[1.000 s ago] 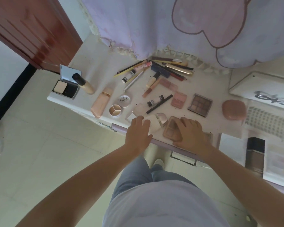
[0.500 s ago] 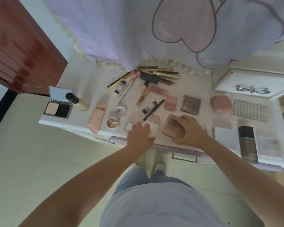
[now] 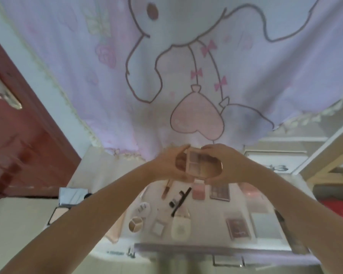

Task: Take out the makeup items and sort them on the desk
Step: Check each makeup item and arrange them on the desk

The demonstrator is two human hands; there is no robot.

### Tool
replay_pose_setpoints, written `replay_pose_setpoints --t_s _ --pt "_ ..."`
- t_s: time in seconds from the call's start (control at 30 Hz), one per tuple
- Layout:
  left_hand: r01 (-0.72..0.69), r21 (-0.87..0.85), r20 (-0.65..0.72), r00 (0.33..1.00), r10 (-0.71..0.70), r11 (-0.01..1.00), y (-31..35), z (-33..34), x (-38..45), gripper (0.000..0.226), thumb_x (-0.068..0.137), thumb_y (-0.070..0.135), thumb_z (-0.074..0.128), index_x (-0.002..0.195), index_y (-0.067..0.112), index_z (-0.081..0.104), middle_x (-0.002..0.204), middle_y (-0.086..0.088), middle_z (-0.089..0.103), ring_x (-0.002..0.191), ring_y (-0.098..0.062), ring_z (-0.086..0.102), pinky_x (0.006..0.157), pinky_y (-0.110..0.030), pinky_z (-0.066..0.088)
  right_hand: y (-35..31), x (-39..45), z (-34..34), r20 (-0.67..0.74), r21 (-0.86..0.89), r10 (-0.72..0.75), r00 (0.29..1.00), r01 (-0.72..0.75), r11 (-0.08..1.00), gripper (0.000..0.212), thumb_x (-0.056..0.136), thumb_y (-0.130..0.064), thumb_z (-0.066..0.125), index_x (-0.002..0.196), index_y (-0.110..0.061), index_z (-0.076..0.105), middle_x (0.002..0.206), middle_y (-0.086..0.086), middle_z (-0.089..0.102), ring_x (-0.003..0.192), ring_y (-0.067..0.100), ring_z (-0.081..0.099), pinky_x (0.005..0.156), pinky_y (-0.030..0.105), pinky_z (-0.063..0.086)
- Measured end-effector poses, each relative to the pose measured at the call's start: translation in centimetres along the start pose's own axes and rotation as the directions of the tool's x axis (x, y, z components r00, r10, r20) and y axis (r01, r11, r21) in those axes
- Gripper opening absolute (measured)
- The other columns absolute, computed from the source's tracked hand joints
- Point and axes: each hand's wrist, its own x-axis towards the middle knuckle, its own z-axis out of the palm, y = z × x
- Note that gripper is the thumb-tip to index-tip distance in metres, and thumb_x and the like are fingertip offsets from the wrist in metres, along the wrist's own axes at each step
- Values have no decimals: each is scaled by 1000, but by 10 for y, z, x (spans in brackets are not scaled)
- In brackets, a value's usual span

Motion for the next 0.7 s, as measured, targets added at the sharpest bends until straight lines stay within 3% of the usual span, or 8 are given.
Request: replay_pose_setpoints --t_s 0.07,0.13,0.23,0.3,0.5,0.6,0.7 --pt "-32 -34 -56 998 30 999 19 -14 2 88 65 -6 76 138 17 32 100 9 56 90 -4 62 83 -24 53 -9 1 -27 -63 -23 -20 998 19 1000 79 66 -31 80 135 -17 42 134 6 48 120 19 43 83 8 21" --pt "-101 -63 -87 992 95 993 33 -26 3 103 57 4 79 144 12 24 104 5 57 96 -14 61 90 -33 52 -17 2 -48 -116 -26 -47 992 45 999 84 61 -42 76 135 -24 42 134 2 49 119 15 44 86 11 25" --pt "-183 -110 -92 981 173 977 45 -37 1 106 46 13 79 139 20 29 103 7 59 92 -7 63 85 -27 53 -26 2 -64 -179 -4 -55 982 55 998 79 62 -38 79 133 -23 46 132 2 51 114 13 45 76 9 33" --pt "-206 -168 -95 977 193 964 45 -39 -1 96 41 20 78 126 29 36 101 7 61 88 -2 65 80 -22 55 -27 3 -66 -187 22 -39 982 43 999 70 68 -26 79 131 -17 49 130 6 53 114 18 48 80 15 34" --pt "-192 -227 -61 981 183 955 35 -38 -1 68 54 4 71 109 36 46 100 5 63 88 -4 66 81 -24 54 -29 8 -59 -169 62 -1 986 12 998 58 72 -20 75 126 -13 54 125 6 57 112 21 52 82 16 36" --pt "-166 -240 -23 986 166 956 27 -39 -1 70 49 13 77 111 33 53 101 5 68 98 -14 65 87 -31 54 -24 10 -61 -200 245 85 976 -34 969 45 79 -12 68 123 -10 57 120 0 60 111 16 54 78 1 38" --pt "-121 -341 22 990 136 932 13 -39 1 56 64 -5 69 111 23 56 101 1 69 97 -17 66 83 -28 56 -11 13 -60 -118 439 172 978 -104 892 37 85 -15 61 121 -9 58 116 0 62 105 8 55 78 -5 36"
